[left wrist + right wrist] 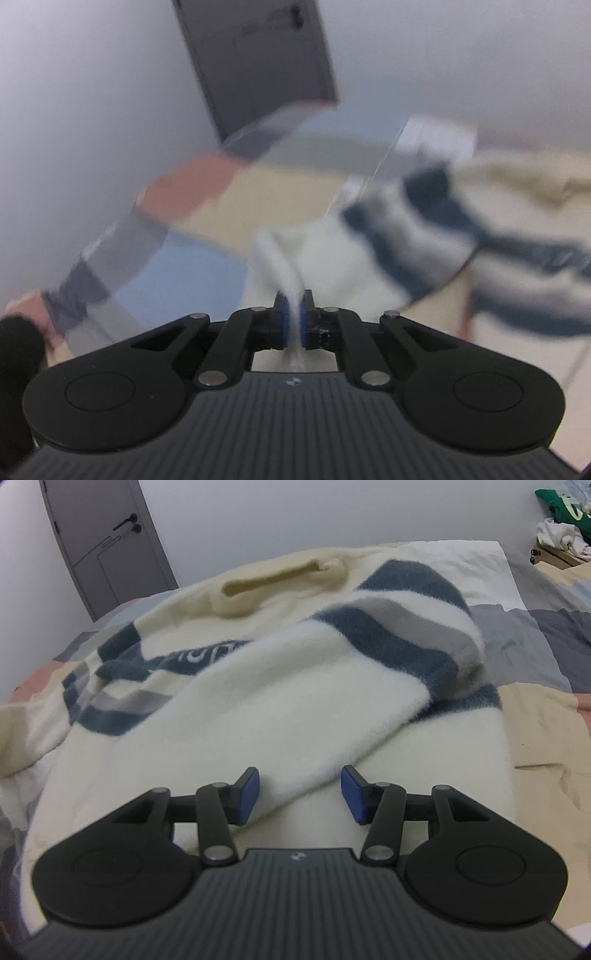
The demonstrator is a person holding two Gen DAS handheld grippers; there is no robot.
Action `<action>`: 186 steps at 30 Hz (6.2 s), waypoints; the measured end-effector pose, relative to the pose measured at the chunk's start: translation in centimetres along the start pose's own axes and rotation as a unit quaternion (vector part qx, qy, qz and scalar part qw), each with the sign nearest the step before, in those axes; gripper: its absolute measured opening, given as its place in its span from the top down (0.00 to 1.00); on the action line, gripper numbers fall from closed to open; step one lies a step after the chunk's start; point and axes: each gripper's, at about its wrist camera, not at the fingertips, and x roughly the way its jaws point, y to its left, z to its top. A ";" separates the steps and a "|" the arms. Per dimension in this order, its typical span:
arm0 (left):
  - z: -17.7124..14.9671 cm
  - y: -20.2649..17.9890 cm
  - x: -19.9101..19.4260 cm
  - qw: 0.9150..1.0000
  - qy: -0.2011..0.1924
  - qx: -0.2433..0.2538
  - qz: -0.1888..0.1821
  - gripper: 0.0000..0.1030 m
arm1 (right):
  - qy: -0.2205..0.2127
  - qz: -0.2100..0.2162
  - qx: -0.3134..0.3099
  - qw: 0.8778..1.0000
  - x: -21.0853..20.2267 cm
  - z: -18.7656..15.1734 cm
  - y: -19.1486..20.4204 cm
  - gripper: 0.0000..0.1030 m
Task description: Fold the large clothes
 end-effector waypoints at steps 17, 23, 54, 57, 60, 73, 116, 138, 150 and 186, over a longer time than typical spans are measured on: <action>5.0 -14.7 -23.4 0.930 -0.167 0.118 -0.307 0.93 | -0.021 0.014 0.074 0.997 -3.7 -0.3 -4.2 0.50; -0.1 -23.4 -20.3 0.908 -0.085 0.127 -0.390 0.93 | -0.042 0.000 0.116 0.992 -4.5 0.2 -6.1 0.49; -10.7 -7.9 -2.9 0.955 0.078 -0.043 -0.282 0.39 | -0.041 -0.008 0.154 0.987 -6.7 -1.4 -6.7 0.36; -10.3 -6.6 -1.8 0.963 0.064 -0.062 -0.254 0.39 | -0.030 -0.004 0.129 0.991 -5.5 -1.6 -5.6 0.56; -10.3 -6.0 -1.1 0.961 0.068 -0.080 -0.255 0.39 | -0.033 -0.015 0.098 0.995 -5.3 -1.5 -4.2 0.88; -12.8 -2.4 4.4 0.914 0.177 -0.227 -0.287 0.39 | -0.044 -0.066 0.149 0.986 -7.2 -2.4 -5.9 0.78; -15.6 -2.5 4.4 0.860 0.218 -0.311 -0.340 0.38 | -0.043 0.312 0.283 0.906 -11.1 -5.3 -6.2 0.22; -16.4 -6.0 3.5 0.835 0.247 -0.276 -0.408 0.39 | 0.046 0.031 0.377 0.925 -7.2 -7.4 -8.3 0.24; -14.6 -5.4 2.0 0.833 0.189 -0.284 -0.436 0.79 | -0.004 0.098 0.325 0.941 -8.2 -6.5 -6.8 0.76; -11.2 7.3 -10.8 0.756 0.097 -0.322 -0.561 0.84 | -0.083 0.208 0.352 0.909 -23.1 -2.1 -8.9 0.78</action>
